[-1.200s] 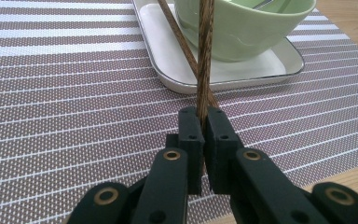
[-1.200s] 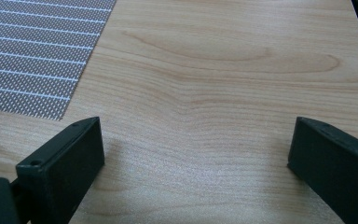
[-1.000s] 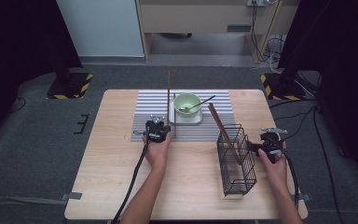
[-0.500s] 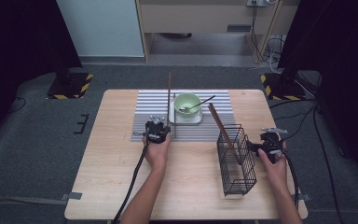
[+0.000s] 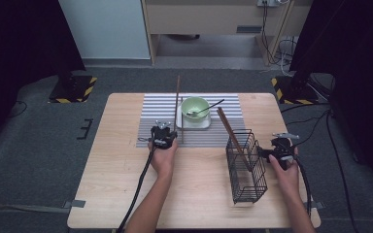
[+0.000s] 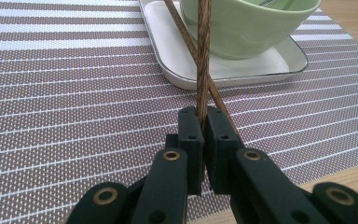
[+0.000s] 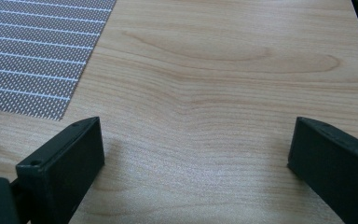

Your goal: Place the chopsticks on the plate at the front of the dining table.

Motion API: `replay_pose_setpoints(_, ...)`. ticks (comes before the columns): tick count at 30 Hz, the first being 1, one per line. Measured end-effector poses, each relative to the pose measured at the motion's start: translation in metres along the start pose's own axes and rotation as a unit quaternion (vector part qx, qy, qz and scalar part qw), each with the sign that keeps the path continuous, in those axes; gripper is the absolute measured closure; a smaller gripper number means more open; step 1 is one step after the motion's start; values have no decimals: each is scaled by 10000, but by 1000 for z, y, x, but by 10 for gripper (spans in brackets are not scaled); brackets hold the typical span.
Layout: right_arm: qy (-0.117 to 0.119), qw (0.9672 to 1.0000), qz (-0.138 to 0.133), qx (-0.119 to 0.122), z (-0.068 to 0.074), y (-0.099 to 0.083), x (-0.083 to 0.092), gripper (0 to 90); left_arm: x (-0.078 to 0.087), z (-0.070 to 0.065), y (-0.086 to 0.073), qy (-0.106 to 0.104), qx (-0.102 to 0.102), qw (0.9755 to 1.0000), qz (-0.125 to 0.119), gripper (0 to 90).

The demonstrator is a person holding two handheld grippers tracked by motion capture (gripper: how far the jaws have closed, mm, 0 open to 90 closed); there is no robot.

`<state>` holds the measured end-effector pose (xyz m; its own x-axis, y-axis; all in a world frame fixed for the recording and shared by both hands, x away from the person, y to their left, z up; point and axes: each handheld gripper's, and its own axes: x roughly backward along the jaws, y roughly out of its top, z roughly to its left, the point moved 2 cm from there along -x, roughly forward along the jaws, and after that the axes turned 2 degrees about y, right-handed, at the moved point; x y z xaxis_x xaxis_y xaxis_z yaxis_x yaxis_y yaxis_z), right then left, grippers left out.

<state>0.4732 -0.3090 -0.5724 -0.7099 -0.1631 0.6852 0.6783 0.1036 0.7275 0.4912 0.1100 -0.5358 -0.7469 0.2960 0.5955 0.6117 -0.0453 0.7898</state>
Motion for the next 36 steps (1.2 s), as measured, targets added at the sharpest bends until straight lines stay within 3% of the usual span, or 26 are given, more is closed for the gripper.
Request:
replay_pose_setpoints(4, 0, 10000, 1, 0, 0, 0, 0, 34, 0, -1, 0, -14, -66, 10000, 7, 859)
replay_pose_setpoints(36, 2, 10000, 0, -1, 0, 0, 0, 34, -2, 8, -5, 168, 140, 9997, 114, 857)
